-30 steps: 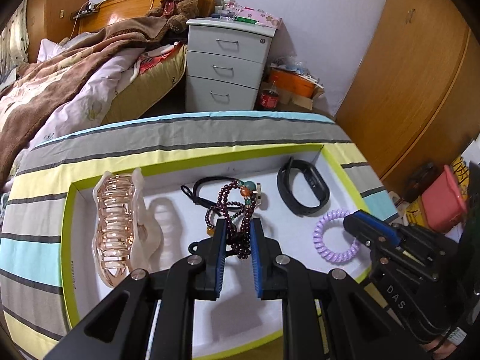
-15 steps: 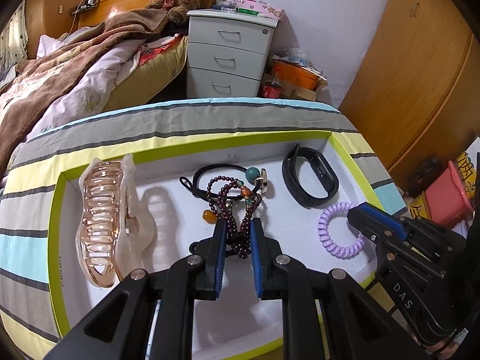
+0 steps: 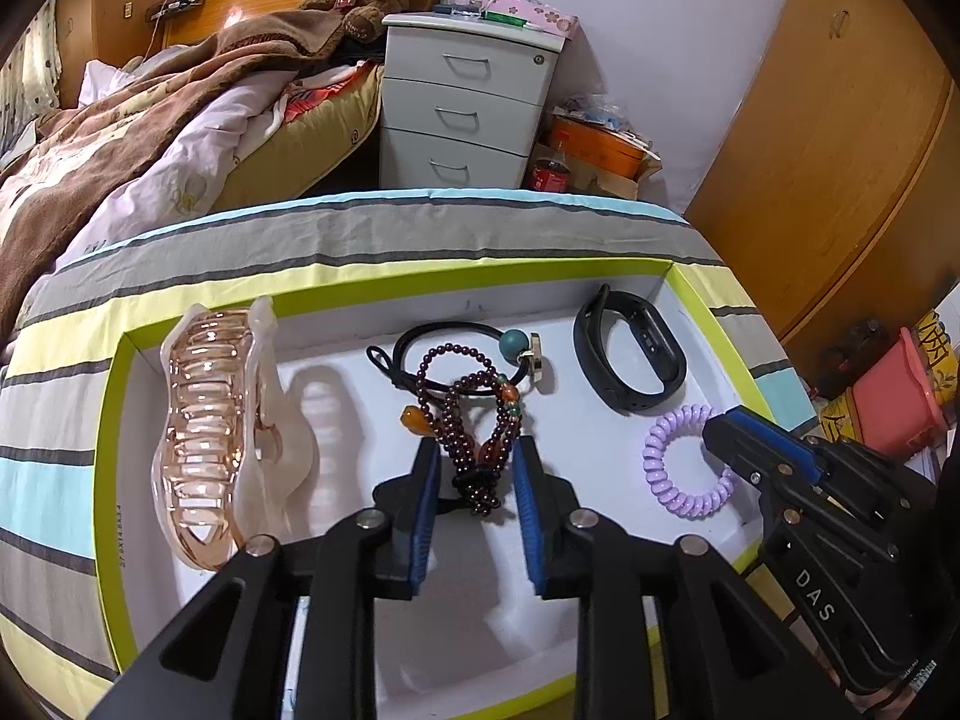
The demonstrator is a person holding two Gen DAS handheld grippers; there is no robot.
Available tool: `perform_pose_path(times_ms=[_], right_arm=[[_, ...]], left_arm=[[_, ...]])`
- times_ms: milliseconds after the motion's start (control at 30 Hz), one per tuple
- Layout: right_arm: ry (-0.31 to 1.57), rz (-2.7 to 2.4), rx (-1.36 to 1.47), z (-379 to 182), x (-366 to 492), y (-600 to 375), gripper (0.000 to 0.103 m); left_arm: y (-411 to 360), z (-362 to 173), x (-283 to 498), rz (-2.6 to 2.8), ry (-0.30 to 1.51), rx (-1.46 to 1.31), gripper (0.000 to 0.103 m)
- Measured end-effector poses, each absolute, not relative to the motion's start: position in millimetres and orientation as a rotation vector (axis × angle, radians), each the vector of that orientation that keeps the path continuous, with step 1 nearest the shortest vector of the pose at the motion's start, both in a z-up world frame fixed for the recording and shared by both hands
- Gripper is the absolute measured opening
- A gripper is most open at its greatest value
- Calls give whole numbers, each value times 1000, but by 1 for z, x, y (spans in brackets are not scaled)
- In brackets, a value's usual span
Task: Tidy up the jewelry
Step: 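Release bracelet with left tool while right tool releases purple coil in box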
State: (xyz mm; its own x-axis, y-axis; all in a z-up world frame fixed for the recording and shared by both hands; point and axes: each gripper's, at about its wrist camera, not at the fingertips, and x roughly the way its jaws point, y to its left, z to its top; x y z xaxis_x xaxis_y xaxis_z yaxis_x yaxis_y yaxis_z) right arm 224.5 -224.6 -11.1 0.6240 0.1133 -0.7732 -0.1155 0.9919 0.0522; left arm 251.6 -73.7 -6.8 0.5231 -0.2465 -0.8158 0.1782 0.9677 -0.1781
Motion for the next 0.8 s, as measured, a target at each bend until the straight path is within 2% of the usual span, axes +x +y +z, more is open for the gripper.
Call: perform_pose_path(times_ms=[300, 367, 433, 800], right_arm=[[876, 140, 9, -6, 219, -223, 23], [866, 143, 13, -3, 217, -222, 36], [857, 144, 24, 0, 214, -223, 42], [818, 132, 48, 19, 189, -224, 43]], left_arm=[[-71, -3, 248, -248, 980, -82, 42], [-70, -1, 246, -247, 977, -82, 46], [-70, 2, 243, -247, 970, -81, 48], [-63, 22, 216, -241, 930, -87, 53]])
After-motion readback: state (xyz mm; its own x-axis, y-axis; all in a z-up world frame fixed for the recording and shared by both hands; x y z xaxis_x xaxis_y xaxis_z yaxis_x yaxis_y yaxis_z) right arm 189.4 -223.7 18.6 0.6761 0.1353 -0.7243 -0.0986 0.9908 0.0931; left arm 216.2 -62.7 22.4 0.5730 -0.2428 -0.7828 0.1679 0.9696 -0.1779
